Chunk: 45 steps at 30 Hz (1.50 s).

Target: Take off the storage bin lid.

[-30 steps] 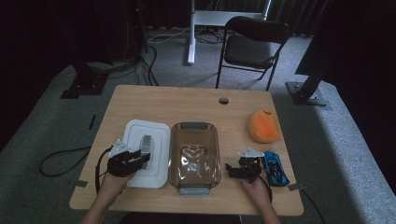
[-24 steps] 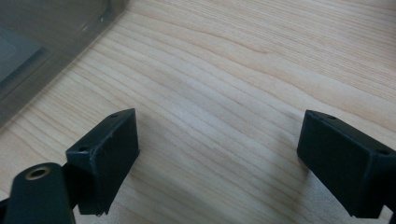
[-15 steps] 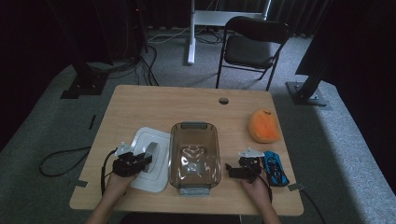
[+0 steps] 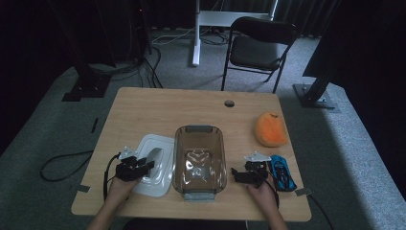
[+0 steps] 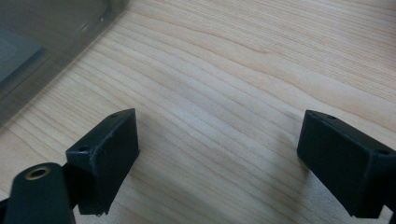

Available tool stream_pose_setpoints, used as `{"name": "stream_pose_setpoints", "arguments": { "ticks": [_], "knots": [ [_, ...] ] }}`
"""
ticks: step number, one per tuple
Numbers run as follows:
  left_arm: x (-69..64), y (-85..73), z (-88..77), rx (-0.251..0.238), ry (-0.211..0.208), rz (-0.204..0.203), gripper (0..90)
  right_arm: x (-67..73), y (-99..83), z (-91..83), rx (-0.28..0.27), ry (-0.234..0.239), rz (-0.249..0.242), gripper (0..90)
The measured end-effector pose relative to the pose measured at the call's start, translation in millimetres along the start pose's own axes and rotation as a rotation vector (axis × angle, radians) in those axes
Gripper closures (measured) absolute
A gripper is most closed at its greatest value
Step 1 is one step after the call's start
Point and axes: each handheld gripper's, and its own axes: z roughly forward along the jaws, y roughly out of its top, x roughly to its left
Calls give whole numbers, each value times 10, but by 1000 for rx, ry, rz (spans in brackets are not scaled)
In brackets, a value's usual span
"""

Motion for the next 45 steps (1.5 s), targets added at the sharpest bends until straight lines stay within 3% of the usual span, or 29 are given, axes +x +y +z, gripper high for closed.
{"name": "stream_pose_setpoints", "arguments": {
  "ticks": [2, 10, 16, 20, 25, 31, 36, 39, 41, 45],
  "knots": [
    [4, 0, -10, -2, 11, 10, 499, 0, 0, 0, 0, 0, 0, 118],
    [56, -28, -146, -31, 43, 26, 385, 0, 0, 0, 0, 0, 0, 118],
    [94, -98, -306, -63, 50, 30, 385, 1, 0, 0, 0, 0, 1, 119],
    [156, -189, -409, -52, 92, 54, 386, 2, -1, -1, 0, -1, 2, 119],
    [394, -305, -510, -66, 144, -10, 389, 2, -1, 0, 0, -1, 1, 118],
    [675, -366, -551, -67, 237, -83, 388, 2, -1, 0, 0, -1, 2, 119],
    [732, -431, -501, -47, 276, -67, 378, 2, -1, 0, 0, 0, 2, 118],
    [736, -457, -482, -41, 288, -36, 284, 1, 0, 0, 0, -1, 1, 119],
    [717, -464, -450, -5, 318, -2, 170, 1, -1, 0, 0, -1, 1, 119],
    [699, -464, -399, 28, 355, -12, 95, 2, 0, 0, 0, -1, 1, 119]
  ]
}}
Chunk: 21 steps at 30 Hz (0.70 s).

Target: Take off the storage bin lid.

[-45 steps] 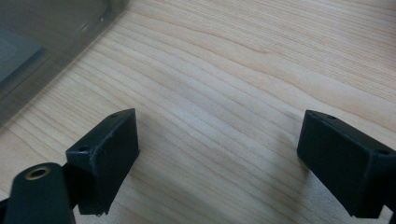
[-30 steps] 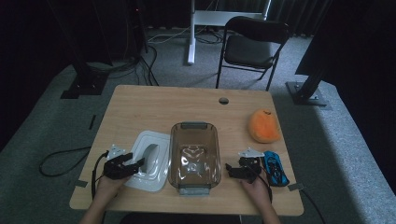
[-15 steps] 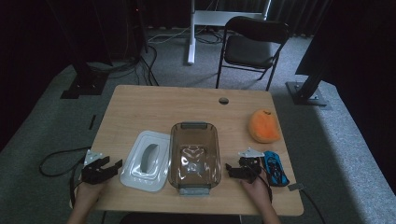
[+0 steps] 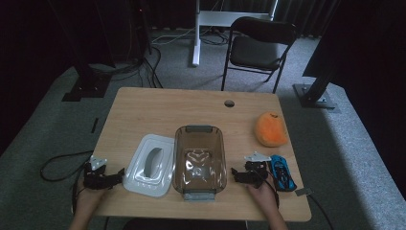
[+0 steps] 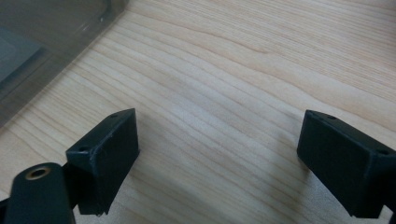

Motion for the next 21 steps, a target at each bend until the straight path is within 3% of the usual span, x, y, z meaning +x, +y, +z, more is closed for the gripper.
{"name": "stream_pose_setpoints", "arguments": {
  "ticks": [5, 21],
  "knots": [
    [-23, -17, 28, 26, -26, 5, 92, 0, 0, 0, 0, 0, 0, 119],
    [-117, -20, 17, 29, -101, 24, 60, 1, 0, 0, 0, 2, -3, 118]
  ]
}}
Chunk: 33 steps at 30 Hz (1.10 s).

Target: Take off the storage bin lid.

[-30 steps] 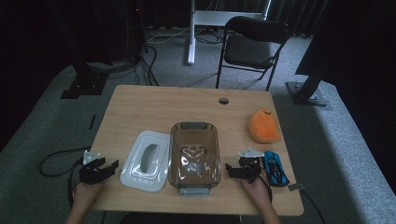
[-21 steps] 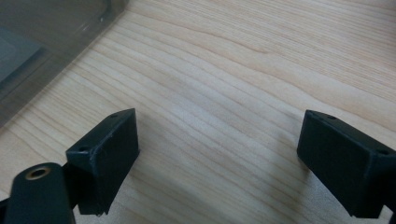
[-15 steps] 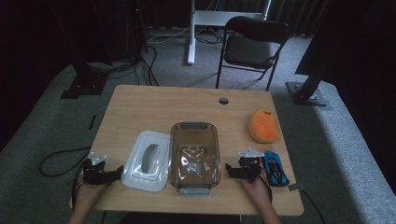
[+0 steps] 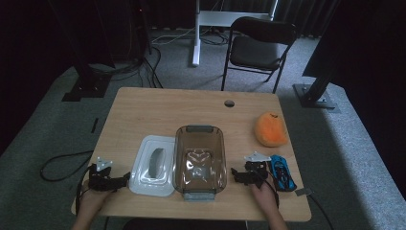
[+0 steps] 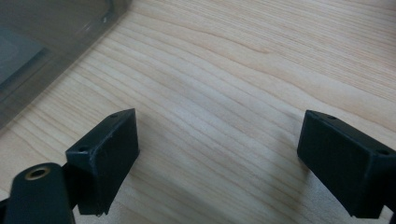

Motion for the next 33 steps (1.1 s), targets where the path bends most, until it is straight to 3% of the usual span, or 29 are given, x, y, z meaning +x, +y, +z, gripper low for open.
{"name": "stream_pose_setpoints", "arguments": {
  "ticks": [2, 9, 17, 27, 29, 33],
  "knots": [
    [-9, 1, 4, 4, -20, 8, 20, 0, 0, 0, 0, 1, -1, 117],
    [-54, 7, 8, 3, -37, 11, 20, 0, 0, 0, 0, 1, -1, 118],
    [-70, 12, 5, -12, -64, -17, 20, 0, 0, 0, 0, 1, -2, 117],
    [43, 54, -7, -82, 54, -68, 20, 2, 1, 0, 1, 3, -3, 118],
    [72, 63, -3, -85, 66, -75, 20, 6, 2, 1, 1, 6, -6, 118],
    [120, 68, 17, -107, 50, -84, 21, 12, 3, 2, 1, 6, -5, 117]
  ]
}}
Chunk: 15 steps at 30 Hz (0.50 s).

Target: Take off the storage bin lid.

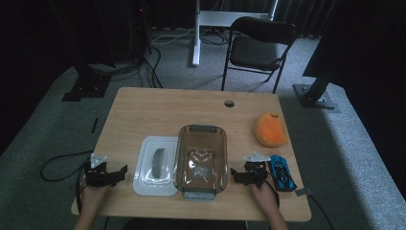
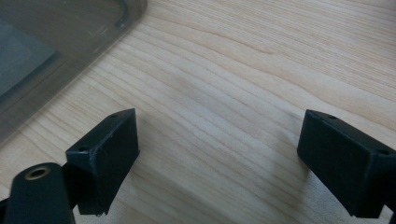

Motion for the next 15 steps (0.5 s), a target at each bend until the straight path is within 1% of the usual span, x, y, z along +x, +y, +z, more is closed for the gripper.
{"name": "stream_pose_setpoints", "arguments": {
  "ticks": [2, 3, 5, 7, 8, 9, 11, 15],
  "knots": [
    [9, 0, 21, 10, -1, 11, 20, 4, 0, 0, 0, 2, -2, 117],
    [12, 3, 29, 23, -3, 14, 21, 5, 0, 0, 0, 2, -2, 117],
    [10, 11, 44, 34, 1, 15, 21, 5, 0, 0, 0, 2, -2, 117],
    [-3, 22, 70, 58, 30, 13, 22, 5, 0, 0, 0, 1, -1, 117],
    [-13, 30, 91, 76, 55, 7, 22, 6, 0, 0, 0, 1, -1, 117],
    [-16, 36, 107, 95, 66, 4, 23, 6, 0, 0, 0, 1, -1, 117],
    [-17, 36, 110, 98, 62, 3, 40, 6, -1, -1, 0, 1, 0, 117],
    [-14, 38, 112, 99, 60, 4, 40, 6, -1, -1, 0, 1, 0, 117]
  ]
}}
